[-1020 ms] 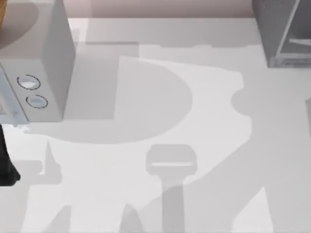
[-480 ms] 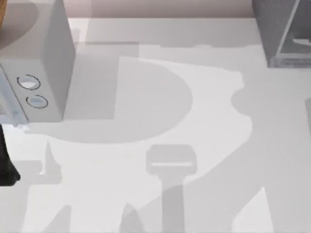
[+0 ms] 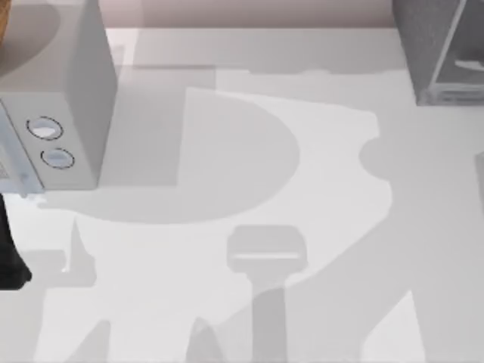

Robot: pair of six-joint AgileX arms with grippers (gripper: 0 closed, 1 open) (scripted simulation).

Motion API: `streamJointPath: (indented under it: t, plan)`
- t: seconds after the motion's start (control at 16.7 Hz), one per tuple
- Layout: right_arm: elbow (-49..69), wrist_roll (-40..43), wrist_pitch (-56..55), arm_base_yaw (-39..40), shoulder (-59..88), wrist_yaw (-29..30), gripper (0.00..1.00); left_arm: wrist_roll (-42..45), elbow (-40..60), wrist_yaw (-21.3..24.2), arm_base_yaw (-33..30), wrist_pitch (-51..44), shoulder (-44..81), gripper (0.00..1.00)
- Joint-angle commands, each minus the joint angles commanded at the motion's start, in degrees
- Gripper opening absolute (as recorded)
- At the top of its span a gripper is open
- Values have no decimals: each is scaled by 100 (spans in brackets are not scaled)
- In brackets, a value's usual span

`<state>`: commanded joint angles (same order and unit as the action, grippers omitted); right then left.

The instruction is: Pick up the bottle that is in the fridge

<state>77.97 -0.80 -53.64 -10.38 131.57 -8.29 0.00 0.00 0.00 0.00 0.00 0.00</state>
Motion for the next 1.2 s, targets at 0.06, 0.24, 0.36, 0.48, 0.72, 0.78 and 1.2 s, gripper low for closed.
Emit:
streamJointPath:
  t: [0.06,0.24,0.36,0.48,0.72,0.78,1.2]
  plan:
    - [0,0,0,0,0,0,0,0,0,0,0,0,0,100]
    - [0,0,0,0,0,0,0,0,0,0,0,0,0,100]
    - [2,-6,20,-18,-24,-3,0,0,0,0,0,0,0,100]
    - [48,2,197,-14,-148,-8,0,0,0,0,0,0,0,100]
    - [208,-11,748,-20,-534,-8,0,0,0,0,0,0,0,100]
    - [240,-13,843,-20,-604,-10,0,0,0,0,0,0,0,100]
    - [13,-17,791,-33,-785,-40,0,0,0,0,0,0,0,100]
